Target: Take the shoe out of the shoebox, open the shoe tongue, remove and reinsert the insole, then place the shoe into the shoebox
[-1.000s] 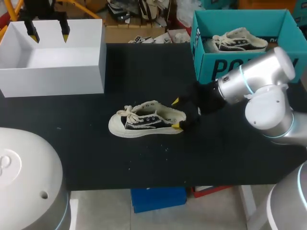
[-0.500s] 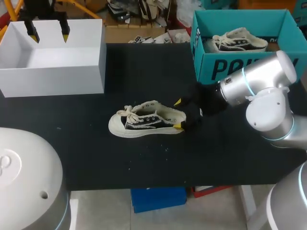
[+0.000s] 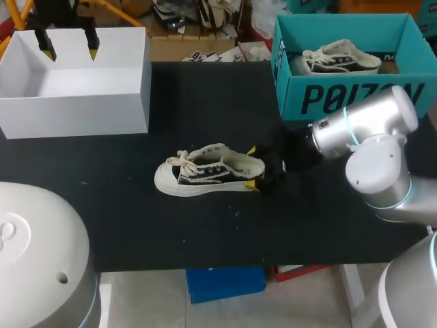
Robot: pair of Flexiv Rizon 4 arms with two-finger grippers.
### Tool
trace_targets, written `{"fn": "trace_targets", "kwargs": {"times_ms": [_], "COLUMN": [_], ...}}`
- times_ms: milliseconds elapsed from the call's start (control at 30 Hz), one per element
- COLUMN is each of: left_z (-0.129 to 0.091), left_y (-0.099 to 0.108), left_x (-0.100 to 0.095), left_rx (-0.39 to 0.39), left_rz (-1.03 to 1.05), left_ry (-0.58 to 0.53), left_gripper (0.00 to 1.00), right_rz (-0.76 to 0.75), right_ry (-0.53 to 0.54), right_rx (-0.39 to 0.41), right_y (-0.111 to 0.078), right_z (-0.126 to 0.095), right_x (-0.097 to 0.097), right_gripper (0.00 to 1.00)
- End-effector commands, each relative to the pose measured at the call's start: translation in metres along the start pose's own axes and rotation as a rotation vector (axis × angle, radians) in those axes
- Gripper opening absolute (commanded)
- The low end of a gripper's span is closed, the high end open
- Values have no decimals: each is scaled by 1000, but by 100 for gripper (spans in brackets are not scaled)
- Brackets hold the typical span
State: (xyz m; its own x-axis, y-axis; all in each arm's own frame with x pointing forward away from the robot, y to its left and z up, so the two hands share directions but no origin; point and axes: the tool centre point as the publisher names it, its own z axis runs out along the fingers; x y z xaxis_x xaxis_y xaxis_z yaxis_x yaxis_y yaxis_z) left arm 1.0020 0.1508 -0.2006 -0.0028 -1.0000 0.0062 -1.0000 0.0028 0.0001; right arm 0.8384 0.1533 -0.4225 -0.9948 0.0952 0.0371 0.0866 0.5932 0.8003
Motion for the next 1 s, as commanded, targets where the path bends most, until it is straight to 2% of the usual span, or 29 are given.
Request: {"fn": "trace_targets", "kwargs": {"times_ms": [33, 667, 700, 733, 767, 1000], "left_z": [0, 0, 0, 0, 0, 0], "left_y": [0, 0, 0, 0, 0, 0], "left_x": [1, 1, 1, 1, 1, 1], "left_rx": [-2, -2, -2, -2, -2, -2], "left_rz": [-2, -2, -2, -2, -2, -2], "left_ry": [-4, -4, -4, -4, -4, -4], "left_gripper": [100, 100, 100, 100, 100, 100], "right_rz": [2, 11, 5, -9, -25, -25], "right_ry": [1, 17, 19, 19, 19, 19], "right_rx": [-20, -45, -38, -38, -58, -58], "right_y": [-6, -14, -13, -12, -11, -11], "right_z": [6, 17, 17, 18, 17, 17], "right_x": [-1, -5, -5, -6, -7, -7], "right_gripper": [100, 100, 24, 0, 0, 0]}}
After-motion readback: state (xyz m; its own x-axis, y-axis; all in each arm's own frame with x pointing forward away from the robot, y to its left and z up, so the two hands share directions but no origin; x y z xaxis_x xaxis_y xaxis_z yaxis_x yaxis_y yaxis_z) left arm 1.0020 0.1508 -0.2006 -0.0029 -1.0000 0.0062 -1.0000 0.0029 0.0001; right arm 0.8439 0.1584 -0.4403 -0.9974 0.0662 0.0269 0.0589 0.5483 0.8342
